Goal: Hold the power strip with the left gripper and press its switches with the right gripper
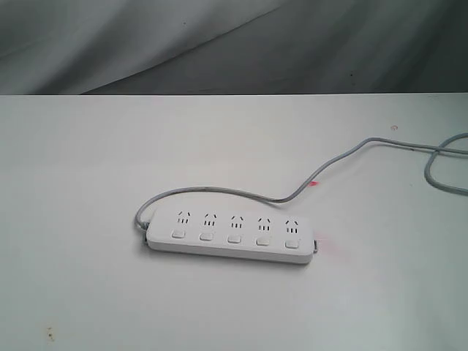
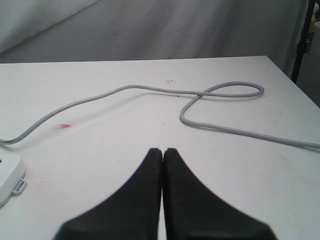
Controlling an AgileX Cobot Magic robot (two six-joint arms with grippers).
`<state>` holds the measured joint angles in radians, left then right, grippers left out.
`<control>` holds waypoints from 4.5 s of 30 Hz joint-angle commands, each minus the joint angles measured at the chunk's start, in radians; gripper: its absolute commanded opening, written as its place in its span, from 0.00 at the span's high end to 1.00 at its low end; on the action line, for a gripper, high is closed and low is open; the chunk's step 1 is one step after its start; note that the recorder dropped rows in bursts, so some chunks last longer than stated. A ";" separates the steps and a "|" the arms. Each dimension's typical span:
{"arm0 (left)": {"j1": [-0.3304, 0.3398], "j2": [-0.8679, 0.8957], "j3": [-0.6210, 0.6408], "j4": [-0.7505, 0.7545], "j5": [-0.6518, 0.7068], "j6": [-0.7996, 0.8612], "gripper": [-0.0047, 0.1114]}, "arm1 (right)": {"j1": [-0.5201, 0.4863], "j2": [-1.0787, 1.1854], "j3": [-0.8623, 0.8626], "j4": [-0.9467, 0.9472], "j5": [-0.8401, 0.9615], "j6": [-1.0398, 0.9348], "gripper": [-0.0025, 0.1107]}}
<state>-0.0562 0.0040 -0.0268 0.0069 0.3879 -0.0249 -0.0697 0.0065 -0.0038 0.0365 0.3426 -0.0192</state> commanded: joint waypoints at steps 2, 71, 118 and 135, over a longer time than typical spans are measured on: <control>-0.004 -0.004 0.003 -0.007 -0.006 0.000 0.96 | -0.002 -0.006 0.004 0.000 -0.001 0.001 0.98; -0.004 0.586 -0.687 0.234 0.341 0.001 0.96 | -0.002 -0.006 0.004 0.000 -0.001 0.001 0.98; 0.103 1.089 -1.037 -0.546 0.160 1.103 0.96 | -0.002 -0.006 0.004 0.000 -0.001 0.001 0.98; 0.479 1.302 -1.037 -0.935 0.618 1.955 0.96 | -0.002 -0.006 0.004 0.000 -0.001 0.001 0.98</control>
<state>0.3792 1.2767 -1.0594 -0.8948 0.8925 1.7663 -0.0697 0.0065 -0.0038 0.0365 0.3426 -0.0192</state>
